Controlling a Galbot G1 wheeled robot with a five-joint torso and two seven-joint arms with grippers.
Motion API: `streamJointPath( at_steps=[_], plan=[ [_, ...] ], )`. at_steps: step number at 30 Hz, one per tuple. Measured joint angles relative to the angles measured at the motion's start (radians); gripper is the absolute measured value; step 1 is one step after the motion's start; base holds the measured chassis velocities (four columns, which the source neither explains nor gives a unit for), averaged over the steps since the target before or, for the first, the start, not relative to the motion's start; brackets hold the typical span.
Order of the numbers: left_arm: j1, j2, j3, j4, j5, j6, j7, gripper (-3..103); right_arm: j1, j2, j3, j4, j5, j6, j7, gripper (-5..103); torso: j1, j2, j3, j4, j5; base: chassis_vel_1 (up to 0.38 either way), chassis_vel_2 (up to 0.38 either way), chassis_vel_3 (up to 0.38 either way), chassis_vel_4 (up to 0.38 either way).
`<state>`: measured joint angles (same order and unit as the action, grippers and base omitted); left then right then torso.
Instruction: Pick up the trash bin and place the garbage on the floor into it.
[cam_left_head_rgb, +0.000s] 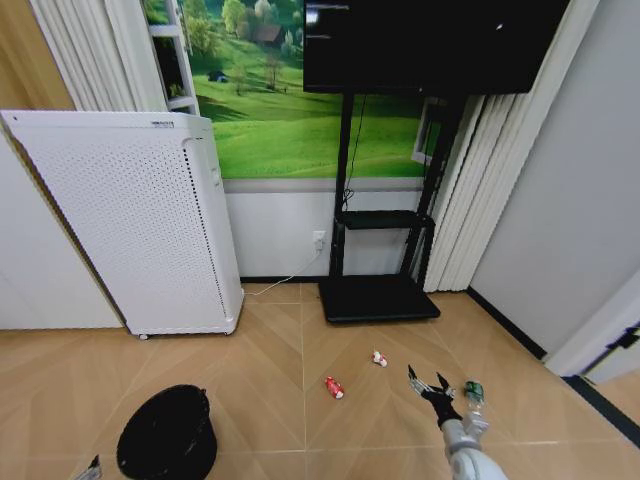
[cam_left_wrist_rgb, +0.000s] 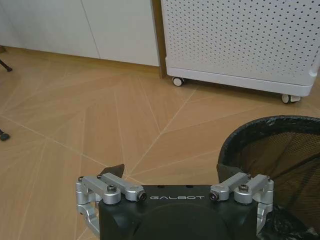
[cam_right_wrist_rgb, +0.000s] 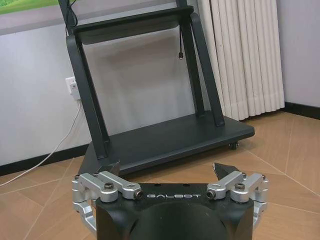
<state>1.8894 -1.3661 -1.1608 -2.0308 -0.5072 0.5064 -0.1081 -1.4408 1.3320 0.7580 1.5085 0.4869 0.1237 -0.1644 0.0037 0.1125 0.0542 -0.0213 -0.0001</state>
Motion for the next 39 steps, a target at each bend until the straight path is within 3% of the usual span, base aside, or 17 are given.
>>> streamJointPath(
  at_steps=[1,3,8,10,13,19,39],
  plan=[
    [0.000,0.000,0.000,0.000,0.000,0.000,0.000,100,0.000,0.000,0.000,0.000,0.000,0.000,0.000,100,0.000,0.000,0.000,0.0000,0.0000,0.000,0.000,0.000,0.000],
    [-0.033,0.022,0.013,-0.012,-0.011,0.065,-0.004,100,0.000,-0.004,0.001,-0.009,0.002,0.006,0.000,100,0.000,0.000,0.000,-0.0001,0.0000,0.000,0.000,0.000,0.000],
    [-0.068,0.049,0.034,-0.024,-0.028,0.143,-0.004,100,0.000,-0.010,0.002,-0.022,0.004,0.017,0.000,100,0.000,0.001,0.001,0.0003,0.0001,0.000,0.000,0.000,0.000],
    [-0.110,0.071,0.045,-0.018,-0.031,0.204,0.009,100,0.001,-0.014,0.003,-0.034,0.006,0.023,0.000,100,0.000,0.001,0.001,0.0003,0.0002,0.000,0.000,0.000,0.000],
    [-0.150,0.091,0.060,-0.007,-0.029,0.233,0.027,100,0.006,-0.018,0.001,-0.048,0.011,0.030,-0.001,100,0.000,0.001,0.001,0.0000,-0.0001,0.000,0.000,0.000,0.000],
    [-0.181,0.136,0.089,0.019,0.058,0.238,0.104,100,0.019,-0.019,-0.001,-0.069,0.025,0.041,-0.002,100,0.000,0.001,0.001,0.0002,0.0001,0.000,0.000,0.000,0.000],
    [-0.183,0.107,0.138,0.092,0.088,0.232,0.111,100,0.038,-0.017,-0.007,-0.095,0.028,0.048,-0.006,100,0.001,0.002,0.002,-0.0001,0.0000,0.000,0.000,0.000,0.000]
  ],
)
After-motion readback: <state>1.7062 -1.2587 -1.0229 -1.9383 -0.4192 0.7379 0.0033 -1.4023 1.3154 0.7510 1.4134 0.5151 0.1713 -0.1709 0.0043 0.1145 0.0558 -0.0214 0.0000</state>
